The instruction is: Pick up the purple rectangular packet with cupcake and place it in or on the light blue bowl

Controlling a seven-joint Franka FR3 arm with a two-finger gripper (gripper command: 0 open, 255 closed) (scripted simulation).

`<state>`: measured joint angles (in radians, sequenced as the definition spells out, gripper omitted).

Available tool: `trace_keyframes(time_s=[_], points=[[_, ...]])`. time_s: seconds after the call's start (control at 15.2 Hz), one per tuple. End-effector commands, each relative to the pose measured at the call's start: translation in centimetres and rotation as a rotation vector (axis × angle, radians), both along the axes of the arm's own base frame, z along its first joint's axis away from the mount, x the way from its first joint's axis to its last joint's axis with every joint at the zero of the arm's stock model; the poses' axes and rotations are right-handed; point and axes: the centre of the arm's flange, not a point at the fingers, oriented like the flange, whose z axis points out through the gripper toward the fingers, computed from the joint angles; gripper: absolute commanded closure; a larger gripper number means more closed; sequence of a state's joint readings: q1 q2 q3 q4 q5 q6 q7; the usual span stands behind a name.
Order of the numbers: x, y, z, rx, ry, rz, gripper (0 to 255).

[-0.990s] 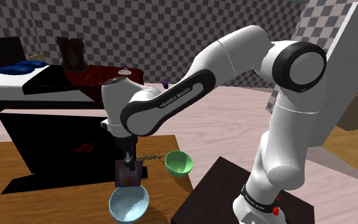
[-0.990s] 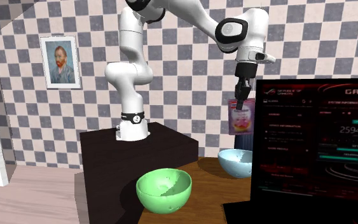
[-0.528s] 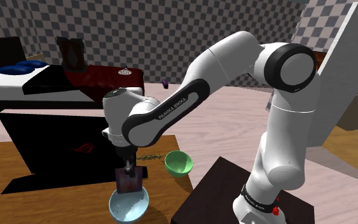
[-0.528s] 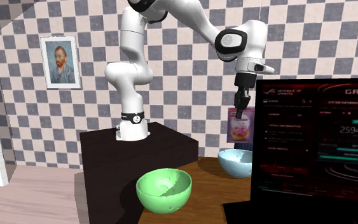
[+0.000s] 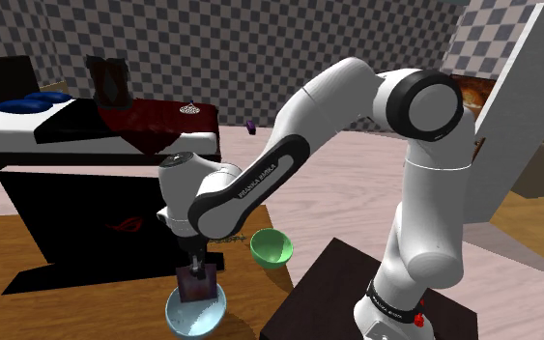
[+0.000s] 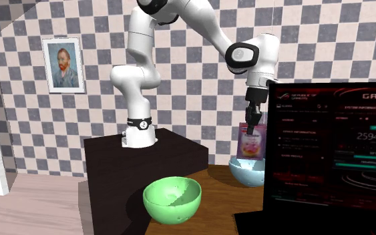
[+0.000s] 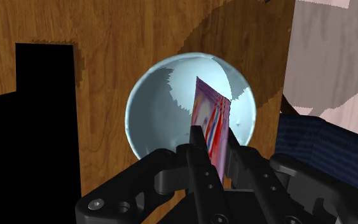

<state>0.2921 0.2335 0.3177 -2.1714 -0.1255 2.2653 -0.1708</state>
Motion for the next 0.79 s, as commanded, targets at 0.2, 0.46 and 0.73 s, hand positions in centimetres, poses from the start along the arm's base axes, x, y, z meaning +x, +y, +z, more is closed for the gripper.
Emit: trace_keyframes(time_s=[0.2, 0.46, 0.73], points=[[0.08, 0.02, -0.2, 0.0, -0.001, 0.0, 255], [0.08, 0.02, -0.2, 0.0, -0.001, 0.0, 0], [0.08, 0.02, -0.2, 0.0, -0.001, 0.0, 0]])
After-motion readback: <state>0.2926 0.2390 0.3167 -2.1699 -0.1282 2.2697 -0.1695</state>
